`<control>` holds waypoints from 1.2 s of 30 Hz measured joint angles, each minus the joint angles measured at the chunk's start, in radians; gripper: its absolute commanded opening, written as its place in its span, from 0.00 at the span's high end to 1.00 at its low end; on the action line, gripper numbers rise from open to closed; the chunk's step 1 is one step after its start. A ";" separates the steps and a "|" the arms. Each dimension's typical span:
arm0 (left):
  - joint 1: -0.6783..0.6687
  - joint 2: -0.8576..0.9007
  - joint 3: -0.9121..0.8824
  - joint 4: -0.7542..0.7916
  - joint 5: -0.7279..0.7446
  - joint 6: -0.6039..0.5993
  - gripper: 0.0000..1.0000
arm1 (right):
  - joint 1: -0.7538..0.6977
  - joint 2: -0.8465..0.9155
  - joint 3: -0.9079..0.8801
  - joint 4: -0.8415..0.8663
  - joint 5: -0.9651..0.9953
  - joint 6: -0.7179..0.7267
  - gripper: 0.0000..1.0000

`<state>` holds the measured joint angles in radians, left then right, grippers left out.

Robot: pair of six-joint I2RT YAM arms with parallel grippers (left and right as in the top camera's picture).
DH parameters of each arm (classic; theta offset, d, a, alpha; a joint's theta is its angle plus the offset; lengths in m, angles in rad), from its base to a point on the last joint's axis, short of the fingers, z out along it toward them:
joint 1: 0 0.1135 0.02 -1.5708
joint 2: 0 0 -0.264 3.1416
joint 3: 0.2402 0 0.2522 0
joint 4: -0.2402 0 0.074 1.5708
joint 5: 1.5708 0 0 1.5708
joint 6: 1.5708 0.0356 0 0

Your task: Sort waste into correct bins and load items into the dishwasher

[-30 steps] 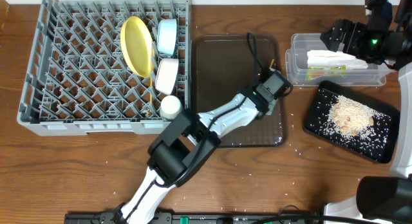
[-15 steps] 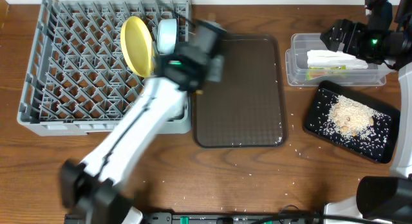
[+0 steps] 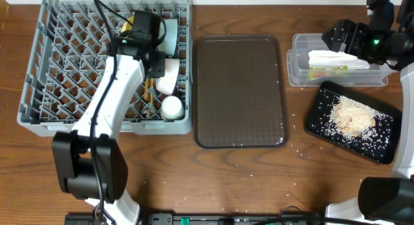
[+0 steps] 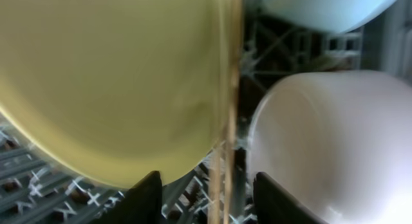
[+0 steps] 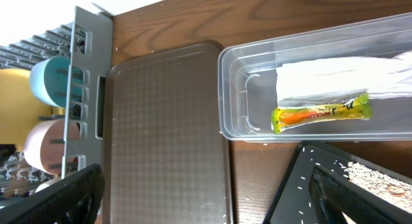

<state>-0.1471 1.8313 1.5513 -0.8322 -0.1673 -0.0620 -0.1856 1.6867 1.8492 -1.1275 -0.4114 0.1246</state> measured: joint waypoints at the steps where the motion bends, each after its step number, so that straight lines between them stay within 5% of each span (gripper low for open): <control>1: 0.010 0.009 -0.002 -0.001 0.014 0.003 0.36 | 0.000 0.000 0.000 0.000 0.000 0.000 0.01; 4: 0.008 0.009 -0.002 -0.019 0.034 0.008 0.22 | 0.000 0.000 0.000 0.000 0.000 0.000 0.01; 14: 0.011 -0.277 -0.004 -0.180 0.018 -0.005 0.21 | 0.000 0.000 0.000 0.000 0.000 0.000 0.01; 16: 0.011 -0.389 -0.003 -0.210 0.018 -0.010 0.13 | 0.000 0.000 0.000 0.001 0.000 0.000 0.01; 22: 0.011 -0.642 -0.001 -0.299 0.010 -0.019 0.12 | 0.000 0.000 0.000 0.000 0.000 0.000 0.01; 36: 0.011 -0.903 -0.001 -0.477 0.003 -0.024 0.11 | 0.000 0.000 0.000 0.000 0.000 0.000 0.01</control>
<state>-0.1356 0.9279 1.5501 -1.3094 -0.1642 -0.0856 -0.1856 1.6867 1.8492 -1.1271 -0.4114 0.1246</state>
